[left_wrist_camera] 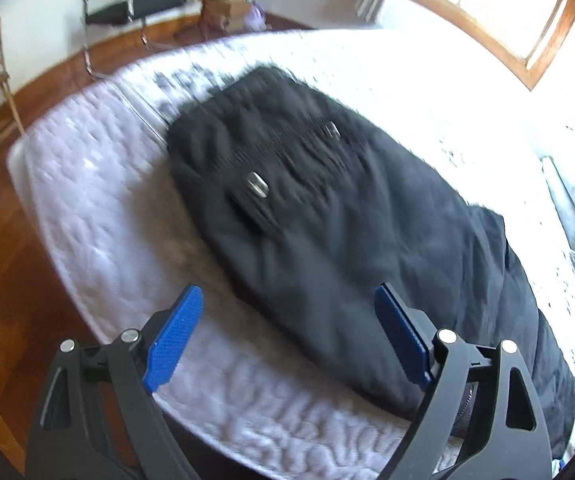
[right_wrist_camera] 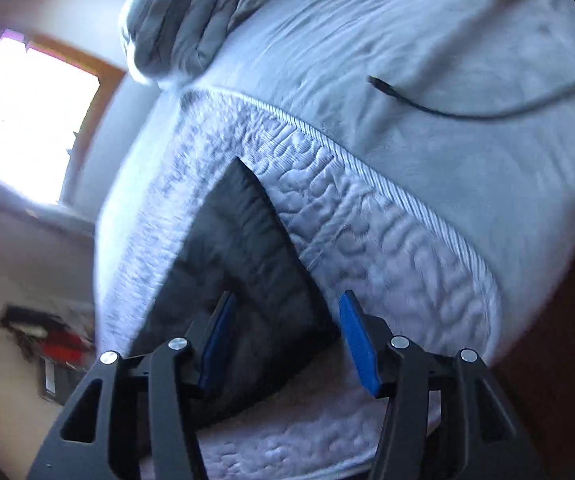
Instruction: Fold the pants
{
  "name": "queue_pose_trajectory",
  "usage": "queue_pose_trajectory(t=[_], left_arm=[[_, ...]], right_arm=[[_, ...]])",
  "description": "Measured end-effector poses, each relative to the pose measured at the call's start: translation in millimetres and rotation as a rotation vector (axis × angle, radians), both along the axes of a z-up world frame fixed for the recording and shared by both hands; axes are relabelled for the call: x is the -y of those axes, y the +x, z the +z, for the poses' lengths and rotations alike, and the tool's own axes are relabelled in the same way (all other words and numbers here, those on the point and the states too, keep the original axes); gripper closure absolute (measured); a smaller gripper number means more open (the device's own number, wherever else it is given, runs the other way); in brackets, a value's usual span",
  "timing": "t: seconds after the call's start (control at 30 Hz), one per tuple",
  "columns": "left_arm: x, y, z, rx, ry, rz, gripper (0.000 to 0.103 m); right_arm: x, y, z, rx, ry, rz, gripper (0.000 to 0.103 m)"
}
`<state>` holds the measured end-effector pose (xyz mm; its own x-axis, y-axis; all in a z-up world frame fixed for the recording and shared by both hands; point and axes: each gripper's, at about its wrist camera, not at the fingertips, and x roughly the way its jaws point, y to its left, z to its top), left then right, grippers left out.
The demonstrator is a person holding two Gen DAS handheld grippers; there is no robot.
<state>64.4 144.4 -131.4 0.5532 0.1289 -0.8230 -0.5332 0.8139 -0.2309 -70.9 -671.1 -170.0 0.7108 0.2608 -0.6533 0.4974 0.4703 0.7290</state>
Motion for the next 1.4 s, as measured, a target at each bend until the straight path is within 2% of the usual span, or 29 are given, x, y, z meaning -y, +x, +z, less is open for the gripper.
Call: queue_pose_trajectory(t=[0.07, 0.17, 0.3, 0.5, 0.63, 0.73, 0.77, 0.8, 0.83, 0.93, 1.03, 1.27, 1.33, 1.4], left_arm=[[-5.0, -4.3, 7.4, 0.009, 0.005, 0.010, 0.014], [-2.0, -2.6, 5.3, 0.023, -0.050, 0.024, 0.014], [11.0, -5.6, -1.8, 0.027, -0.108, 0.000, 0.014], [25.8, -7.2, -2.6, 0.018, -0.114, -0.052, 0.012], [30.0, -3.1, -5.2, -0.031, -0.081, -0.100, 0.009], [35.2, -1.0, -8.7, -0.065, -0.075, -0.135, 0.008], [37.1, -0.2, -11.0, -0.080, -0.077, -0.146, 0.007], [38.8, -0.3, -12.3, -0.091, -0.079, -0.152, 0.007], [40.7, -0.2, -14.6, -0.103, -0.087, -0.159, 0.007], [44.4, 0.0, -20.6, -0.127, -0.106, -0.178, 0.007], [44.9, -0.2, -25.7, -0.146, -0.124, -0.184, 0.006], [43.9, -1.1, -24.4, -0.135, -0.146, -0.198, 0.006], [43.9, -1.8, -25.3, -0.131, -0.149, -0.205, 0.006], [43.9, -1.2, -28.6, -0.138, -0.160, -0.214, 0.006]], right_arm=[[-6.9, -10.4, -12.2, 0.042, 0.111, -0.004, 0.048], [-27.4, -16.0, -35.2, 0.065, 0.204, -0.013, 0.048], [-41.9, 1.0, -56.3, 0.054, 0.217, -0.059, 0.047], [-41.4, 19.3, -72.5, 0.079, 0.270, -0.120, 0.045], [-43.4, 31.2, -72.2, 0.054, 0.226, -0.127, 0.045], [-47.5, 41.5, -68.3, 0.023, 0.155, -0.118, 0.045], [-49.4, 44.9, -63.6, 0.017, 0.118, -0.112, 0.049], [-51.4, 48.2, -59.4, 0.017, 0.077, -0.103, 0.064], [-53.8, 50.7, -54.4, 0.018, 0.031, -0.085, 0.073], [-59.8, 53.8, -40.8, 0.072, -0.032, -0.064, 0.084], [-67.0, 55.0, -18.7, 0.134, -0.091, -0.043, 0.088], [-68.2, 67.6, 39.9, 0.203, -0.232, -0.015, 0.090], [-60.6, 70.8, 36.9, 0.145, -0.247, -0.032, 0.090], [-50.9, 68.2, 18.5, 0.079, -0.208, -0.066, 0.089]])
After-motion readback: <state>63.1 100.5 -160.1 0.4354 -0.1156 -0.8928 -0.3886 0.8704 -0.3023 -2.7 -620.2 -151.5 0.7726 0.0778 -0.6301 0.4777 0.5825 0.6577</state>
